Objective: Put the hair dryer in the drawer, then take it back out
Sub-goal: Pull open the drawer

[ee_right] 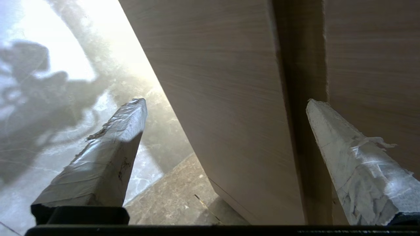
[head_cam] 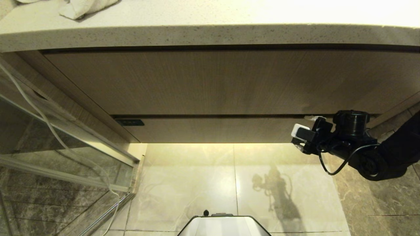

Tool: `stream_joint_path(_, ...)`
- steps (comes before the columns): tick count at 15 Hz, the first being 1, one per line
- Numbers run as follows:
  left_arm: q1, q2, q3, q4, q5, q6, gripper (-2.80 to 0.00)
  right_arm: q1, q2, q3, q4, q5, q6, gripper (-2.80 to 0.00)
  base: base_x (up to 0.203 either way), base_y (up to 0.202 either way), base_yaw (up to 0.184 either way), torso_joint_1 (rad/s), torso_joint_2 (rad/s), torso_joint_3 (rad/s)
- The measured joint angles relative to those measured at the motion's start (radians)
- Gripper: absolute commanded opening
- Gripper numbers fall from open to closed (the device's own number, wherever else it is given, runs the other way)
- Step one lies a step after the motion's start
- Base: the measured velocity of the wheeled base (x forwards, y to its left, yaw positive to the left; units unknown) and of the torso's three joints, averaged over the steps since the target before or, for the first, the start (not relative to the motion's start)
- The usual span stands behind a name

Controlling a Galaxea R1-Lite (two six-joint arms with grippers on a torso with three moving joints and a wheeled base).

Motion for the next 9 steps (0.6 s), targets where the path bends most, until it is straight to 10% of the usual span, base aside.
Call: stream_joint_path(9,0.0,0.0,0.0,0.0,0.0,0.0,-2.8,0.036,0.111,-0.094,-0.083,0.04,0.058,0.0,0.0,0.0,0.0,0.0,0.0,0.0)
